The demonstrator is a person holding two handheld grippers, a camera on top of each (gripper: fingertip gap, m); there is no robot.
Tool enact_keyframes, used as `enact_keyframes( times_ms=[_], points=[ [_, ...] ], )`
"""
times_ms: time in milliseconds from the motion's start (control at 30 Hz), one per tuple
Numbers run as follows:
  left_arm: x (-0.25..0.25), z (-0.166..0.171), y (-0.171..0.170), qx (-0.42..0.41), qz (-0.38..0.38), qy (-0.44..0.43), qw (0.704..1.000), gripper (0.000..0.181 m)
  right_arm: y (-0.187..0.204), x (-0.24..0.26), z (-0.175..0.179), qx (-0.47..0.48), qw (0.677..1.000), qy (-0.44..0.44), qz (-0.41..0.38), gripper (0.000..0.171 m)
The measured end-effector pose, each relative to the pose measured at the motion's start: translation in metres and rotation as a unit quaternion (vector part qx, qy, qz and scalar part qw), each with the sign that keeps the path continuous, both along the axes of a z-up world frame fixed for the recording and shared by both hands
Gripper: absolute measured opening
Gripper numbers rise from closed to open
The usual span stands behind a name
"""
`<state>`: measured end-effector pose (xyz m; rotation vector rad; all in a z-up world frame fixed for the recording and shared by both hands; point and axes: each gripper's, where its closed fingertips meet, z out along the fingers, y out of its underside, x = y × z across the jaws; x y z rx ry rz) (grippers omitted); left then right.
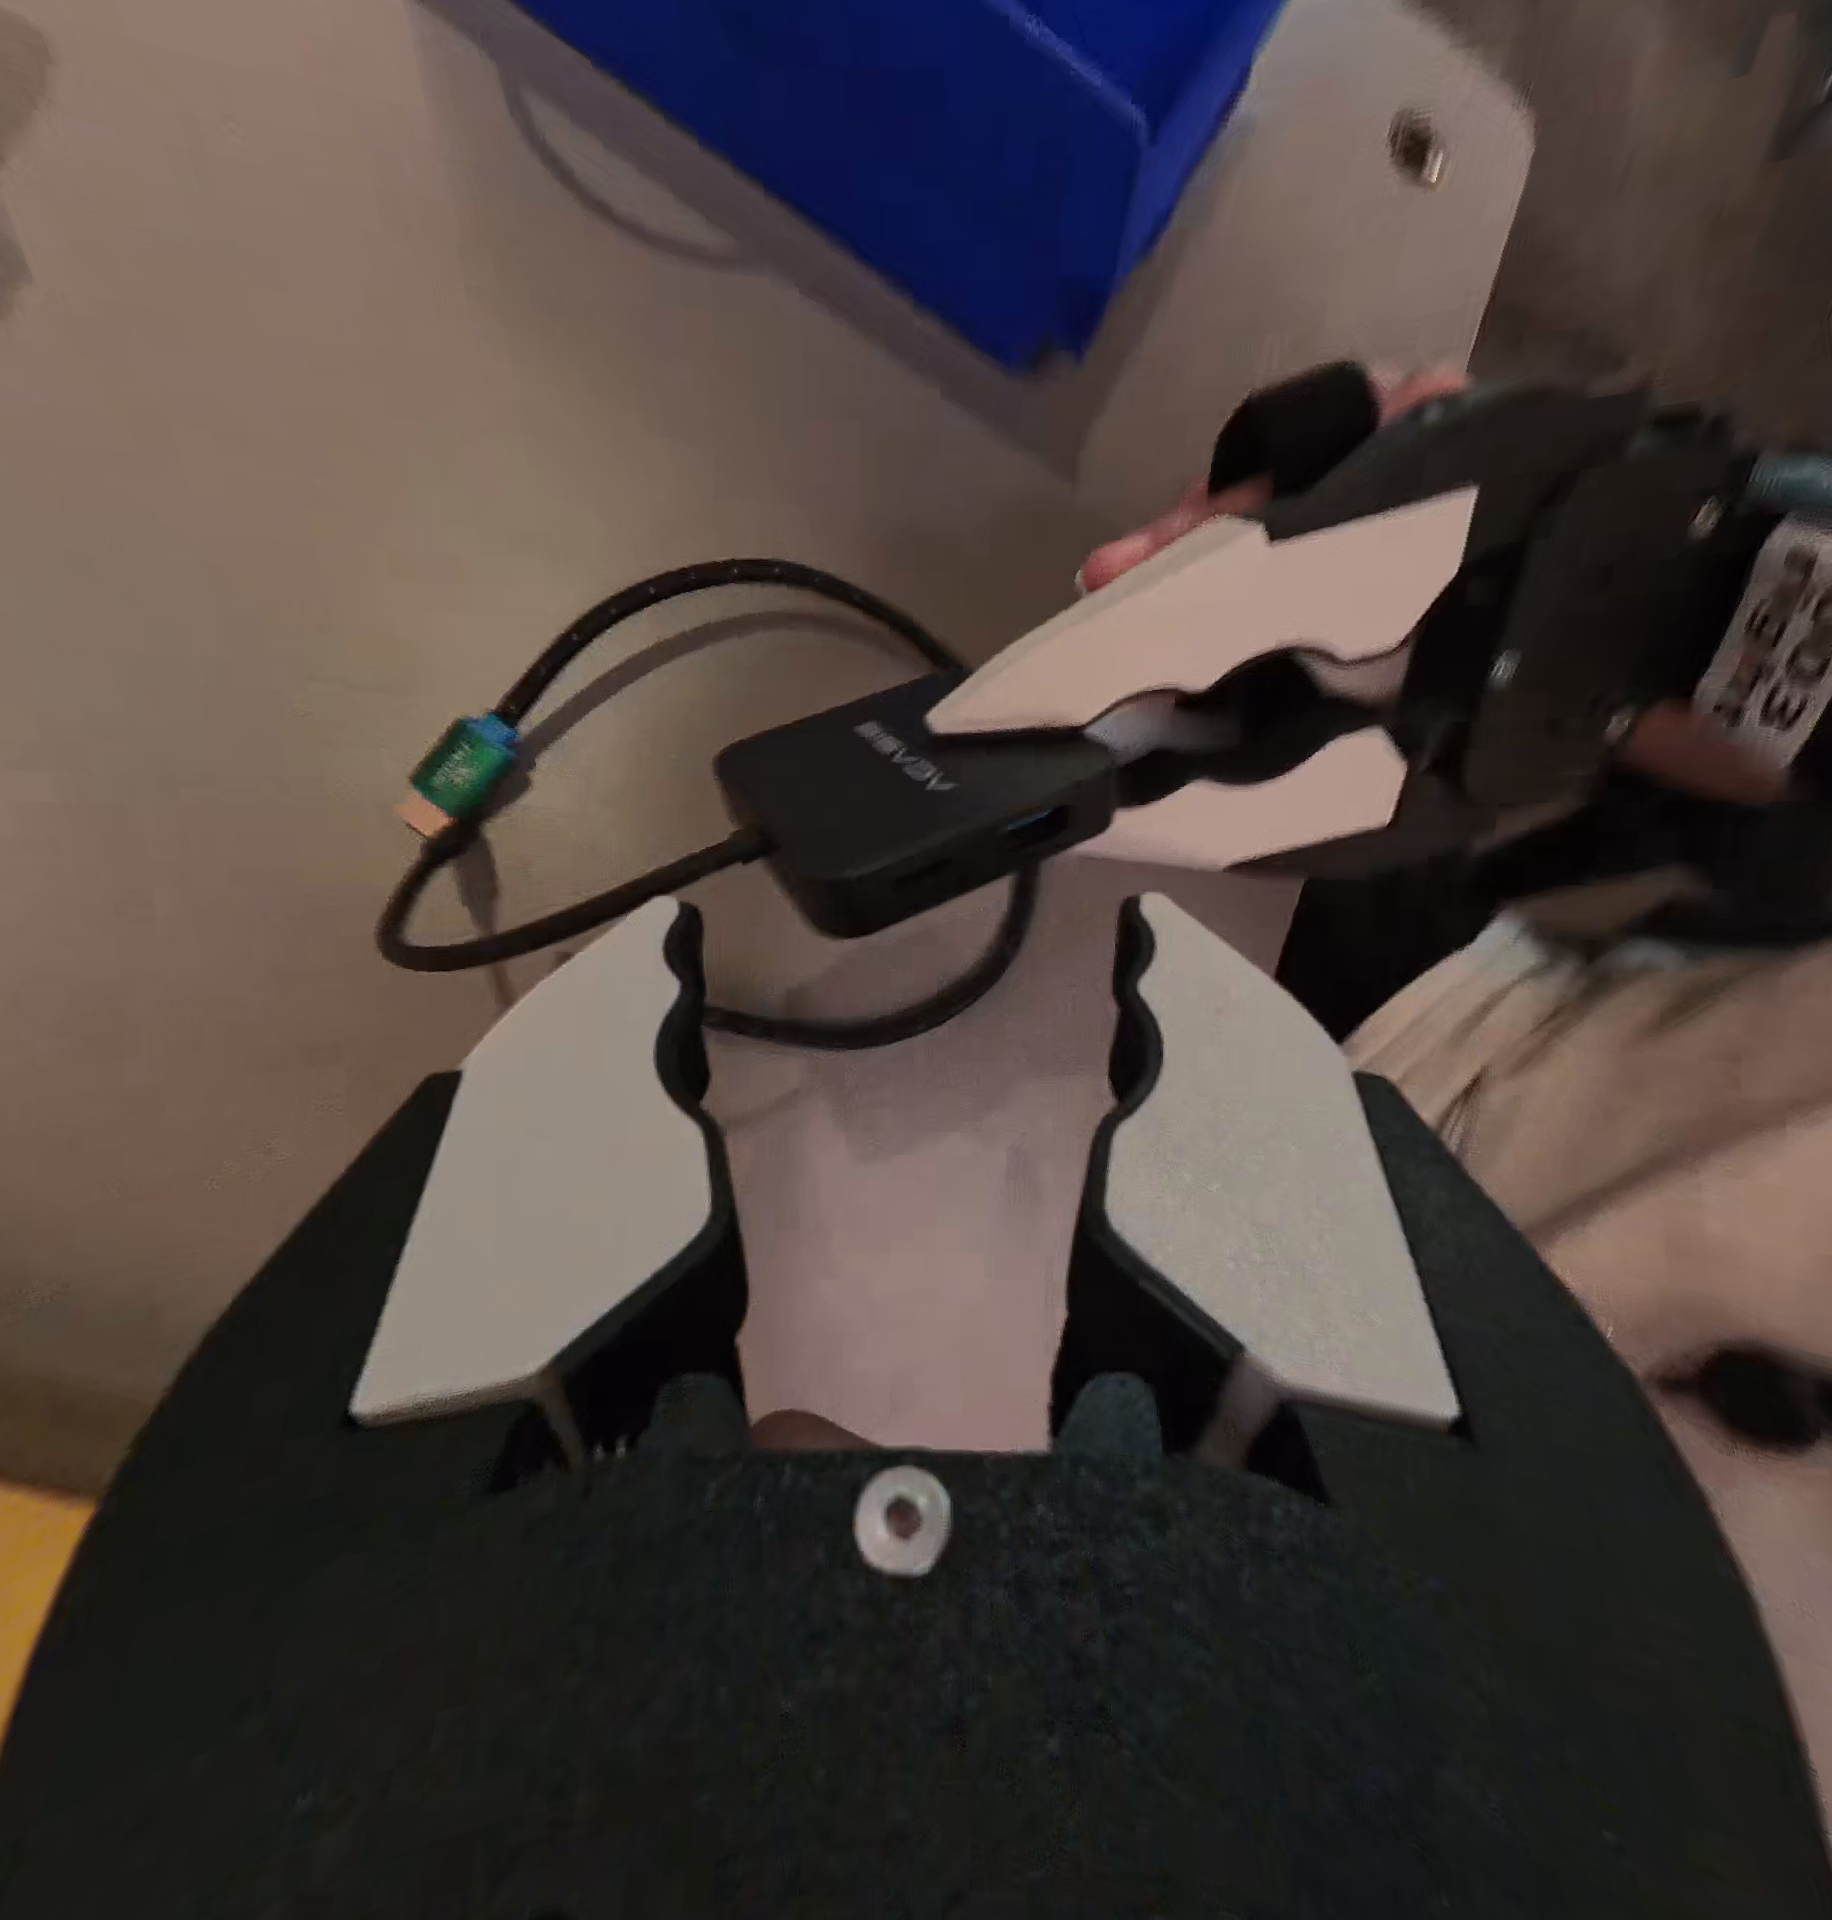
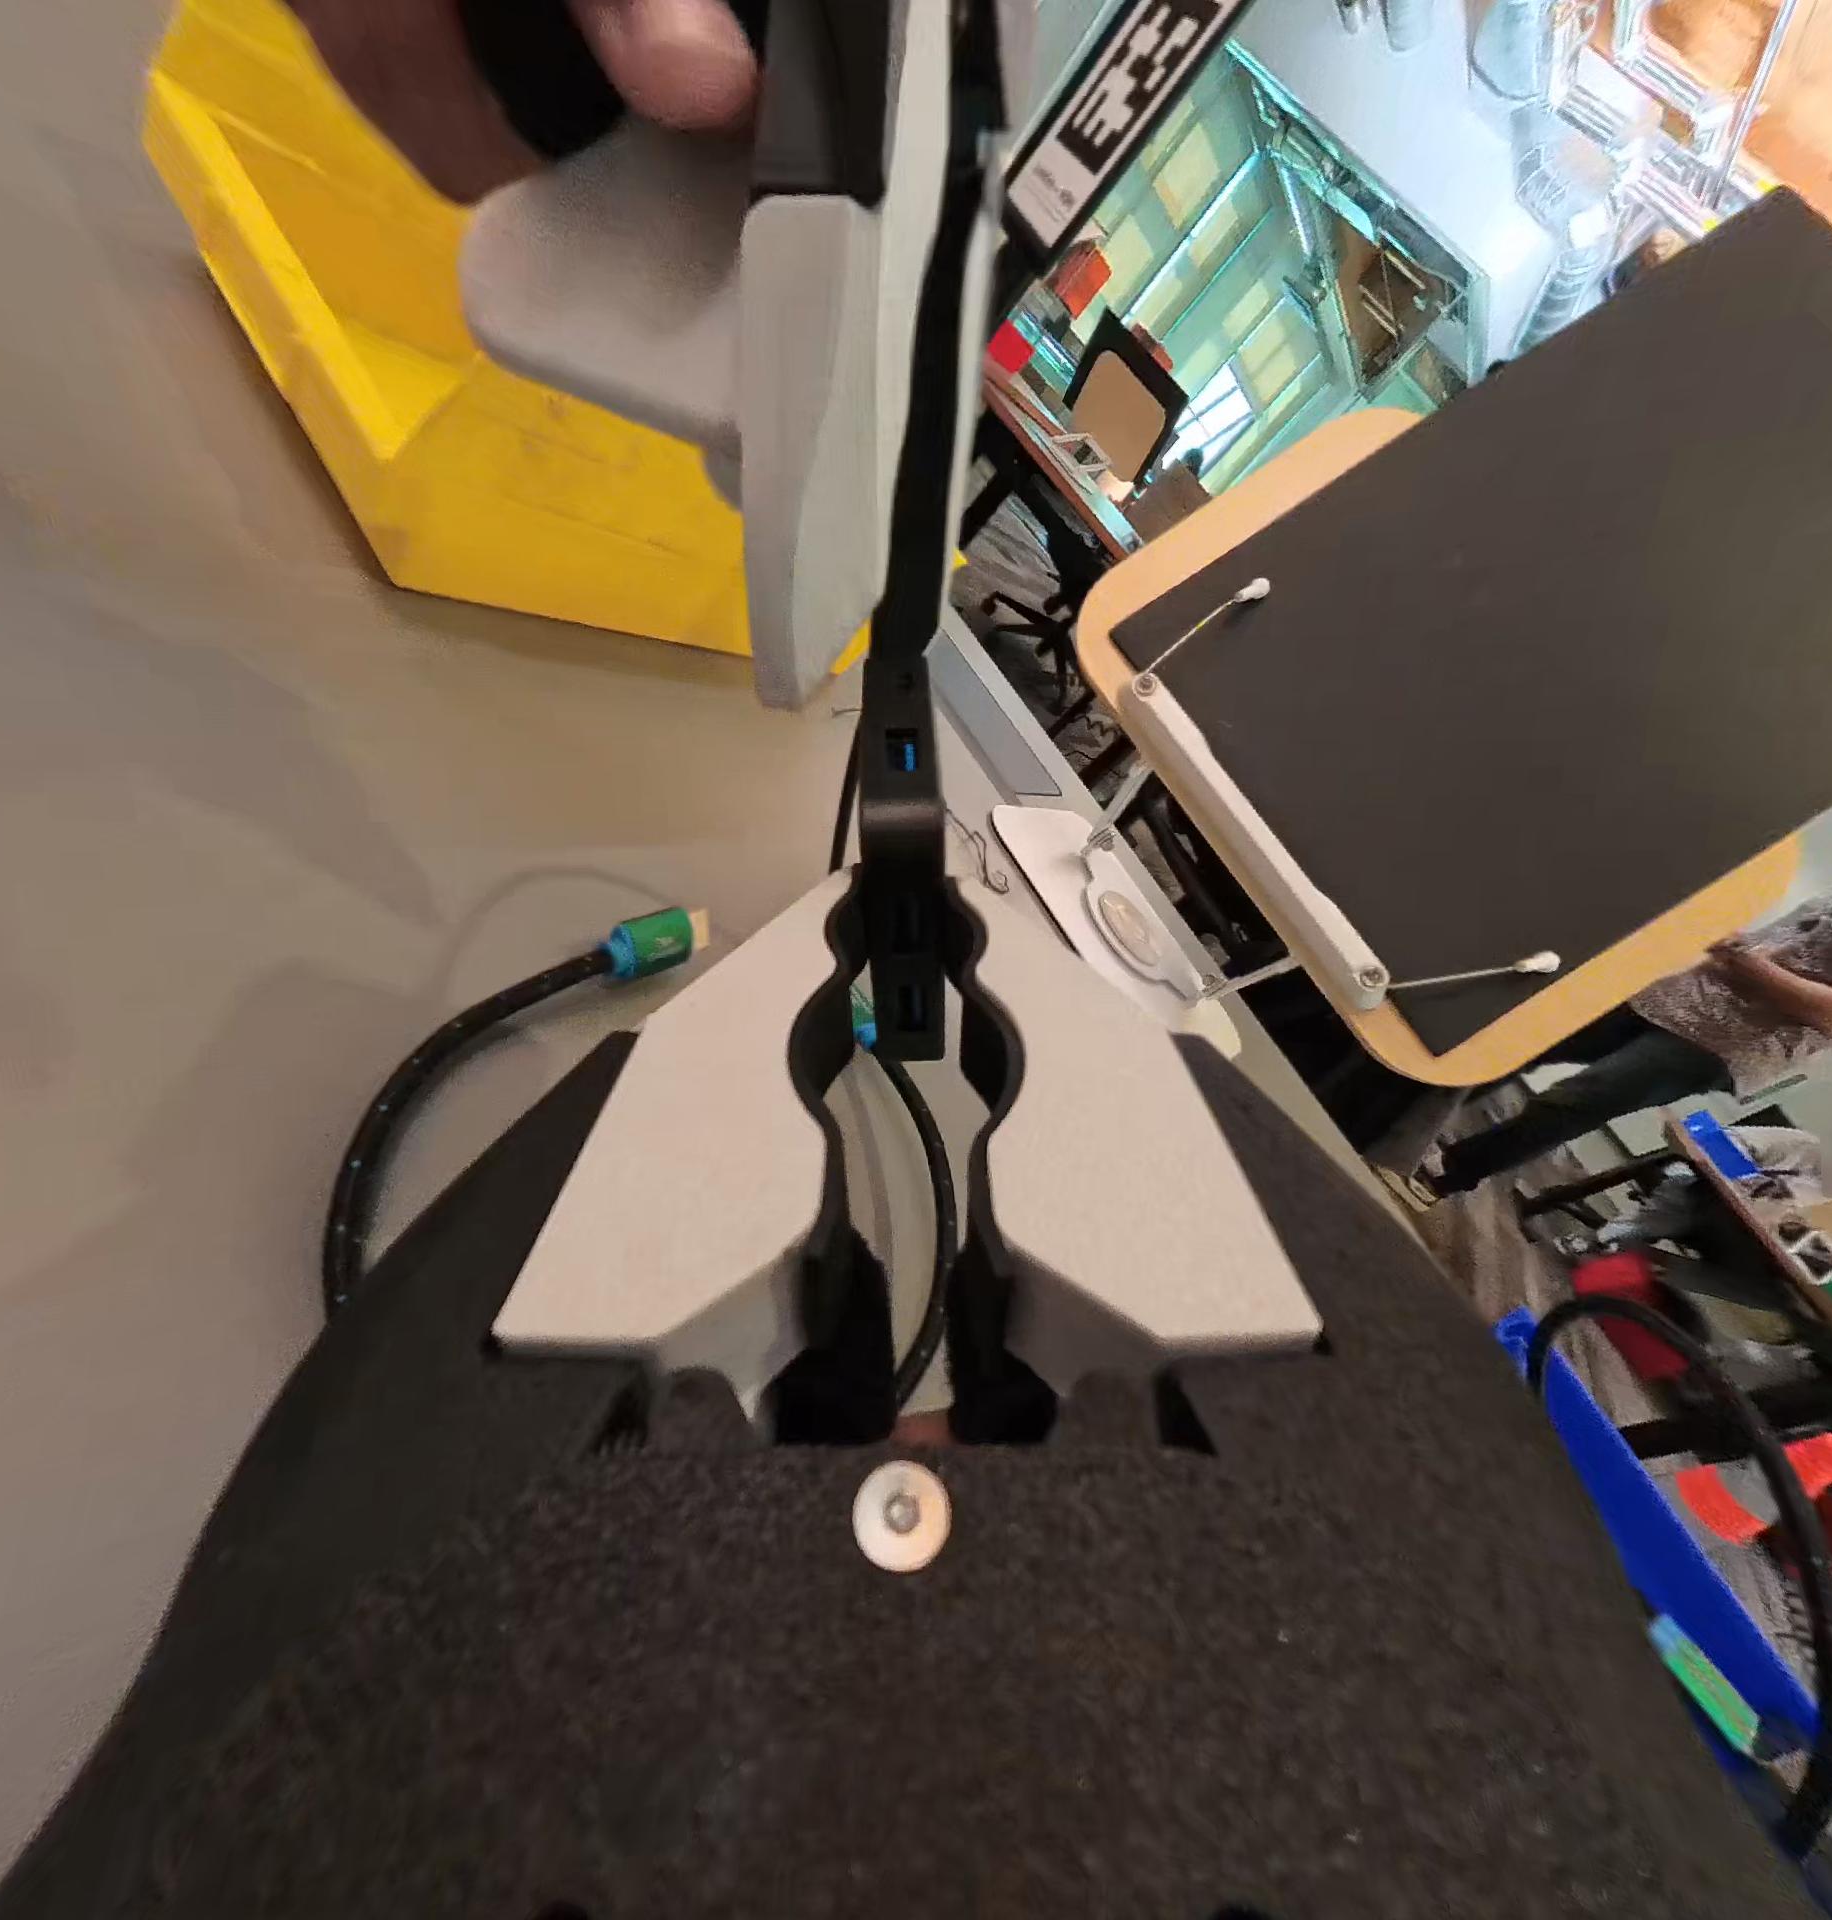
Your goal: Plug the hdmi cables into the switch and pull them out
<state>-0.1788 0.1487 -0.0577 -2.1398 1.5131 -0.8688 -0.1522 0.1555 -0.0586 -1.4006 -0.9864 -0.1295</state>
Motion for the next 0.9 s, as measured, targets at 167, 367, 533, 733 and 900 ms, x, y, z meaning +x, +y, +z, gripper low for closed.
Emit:
enact_keyframes(
  times_ms=[167,367,533,733,900],
  points=[
    [0.001,-0.018,-0.009,-0.008,0.094,-0.065,0.993,0.067,-0.005,-0.019,-0.009,0.0,0.999,-0.042,-0.002,0.013],
    [-0.008,-0.019,-0.021,-0.026,0.081,-0.142,0.986,0.067,-0.019,-0.032,-0.01,0.001,0.999,-0.018,0.03,0.013],
    [-0.023,0.004,-0.035,-0.205,0.046,-0.313,0.926,0.067,-0.05,-0.032,0.015,-0.115,0.967,0.158,0.164,0.023],
    [-0.047,0.037,-0.049,-0.347,-0.032,-0.476,0.807,0.067,-0.054,-0.023,0.015,-0.111,0.962,0.164,0.188,0.031],
    [-0.037,0.044,-0.08,-0.387,-0.107,-0.491,0.773,0.067,-0.056,-0.037,0.024,-0.088,0.957,0.201,0.192,0.03]
  ],
)
